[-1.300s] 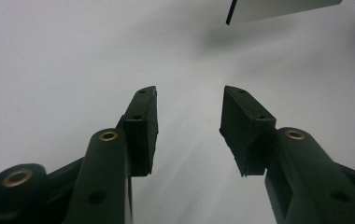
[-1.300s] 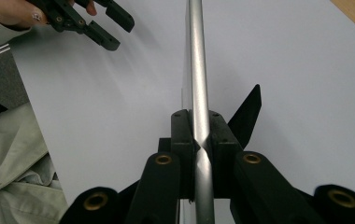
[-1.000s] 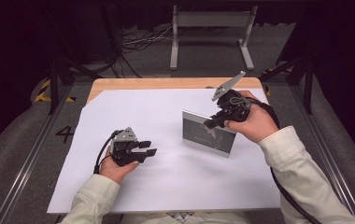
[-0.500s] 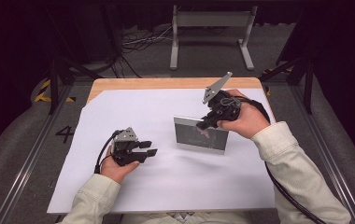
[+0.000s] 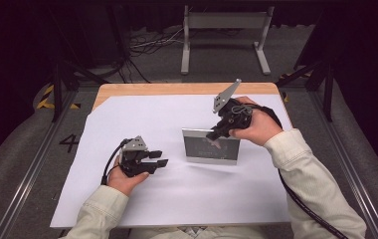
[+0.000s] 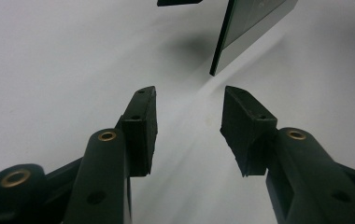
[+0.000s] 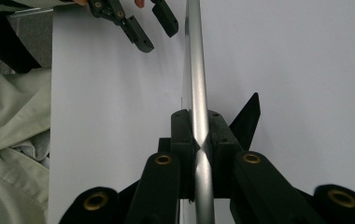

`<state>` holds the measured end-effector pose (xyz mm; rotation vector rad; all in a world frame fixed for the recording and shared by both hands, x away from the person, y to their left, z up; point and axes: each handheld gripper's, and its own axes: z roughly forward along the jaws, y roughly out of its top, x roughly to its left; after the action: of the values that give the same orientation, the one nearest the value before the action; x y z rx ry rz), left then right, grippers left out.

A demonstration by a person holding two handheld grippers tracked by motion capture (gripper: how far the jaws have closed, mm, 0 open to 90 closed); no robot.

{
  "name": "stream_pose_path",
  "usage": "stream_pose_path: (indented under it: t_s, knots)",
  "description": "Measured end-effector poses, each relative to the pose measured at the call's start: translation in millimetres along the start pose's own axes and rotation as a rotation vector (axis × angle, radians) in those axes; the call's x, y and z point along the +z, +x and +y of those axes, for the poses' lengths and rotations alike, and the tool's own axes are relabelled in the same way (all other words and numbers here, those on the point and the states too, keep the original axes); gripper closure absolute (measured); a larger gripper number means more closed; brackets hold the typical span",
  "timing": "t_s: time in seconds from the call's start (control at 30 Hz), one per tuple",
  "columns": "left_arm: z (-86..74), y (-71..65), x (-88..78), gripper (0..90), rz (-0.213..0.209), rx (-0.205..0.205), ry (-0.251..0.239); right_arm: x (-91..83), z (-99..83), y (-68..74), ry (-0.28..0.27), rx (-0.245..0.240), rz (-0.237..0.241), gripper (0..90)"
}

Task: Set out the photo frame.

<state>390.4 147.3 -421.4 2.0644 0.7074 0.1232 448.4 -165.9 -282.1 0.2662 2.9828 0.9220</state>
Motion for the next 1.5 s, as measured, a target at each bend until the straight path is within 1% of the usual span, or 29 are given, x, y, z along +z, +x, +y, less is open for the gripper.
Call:
stream_pose_path:
  t_s: [0.07,0.1,0.3,0.33,0.5,0.63,0.77,0.87,0.97,1.07,1.1,1.17,1.27,1.47,1.5]
  knots:
    - [-0.1,0.0,0.1,56.1,0.000,-0.001,0.000,1.9,-0.6,-1.1,0.003,-0.003,0.001,84.1]
    - [0.0,0.1,0.1,56.1,-0.001,0.001,-0.001,2.5,-1.0,-1.6,0.004,-0.008,0.011,84.1]
    - [0.0,0.2,0.4,56.0,-0.003,0.002,0.000,7.0,-3.0,-4.5,0.009,-0.026,0.039,84.1]
    - [0.1,0.2,0.4,56.0,-0.003,0.003,0.001,7.7,-3.1,-5.3,0.011,-0.038,0.038,84.1]
    - [0.1,0.4,0.5,56.0,-0.003,0.006,0.003,10.0,-4.4,-7.5,0.024,-0.046,0.045,84.1]
    - [0.1,0.3,0.8,55.9,-0.003,0.004,0.001,12.0,-6.0,-10.4,0.038,-0.067,0.050,84.1]
    - [0.0,0.3,1.1,55.9,-0.004,0.003,0.002,11.7,-8.3,-13.7,0.038,-0.085,0.058,83.9]
    - [0.1,0.0,1.5,55.9,-0.006,0.003,0.002,11.1,-10.3,-16.4,0.044,-0.090,0.054,83.0]
    - [0.2,-0.2,1.9,55.9,-0.008,0.002,0.003,10.9,-13.9,-19.4,0.048,-0.078,0.038,82.1]
    - [0.2,-0.2,2.1,55.8,-0.008,0.002,0.003,10.7,-16.3,-20.9,0.047,-0.080,0.038,81.6]
    - [0.1,-0.4,2.3,55.8,-0.007,-0.003,0.003,10.8,-17.6,-21.7,0.048,-0.080,0.031,80.7]
    - [0.3,-0.3,2.4,55.8,-0.008,0.000,0.005,10.7,-19.7,-23.5,0.052,-0.094,0.000,78.3]
    - [0.5,-0.6,2.4,55.8,-0.007,0.000,0.006,10.3,-22.3,-26.0,0.034,-0.091,-0.019,76.7]
    - [0.4,-0.4,2.5,55.6,-0.009,-0.001,0.007,10.8,-23.4,-25.5,0.016,-0.091,-0.044,74.6]
    - [0.6,-0.5,2.6,55.6,-0.009,0.000,0.006,9.6,-23.3,-25.2,0.006,-0.091,-0.055,71.1]
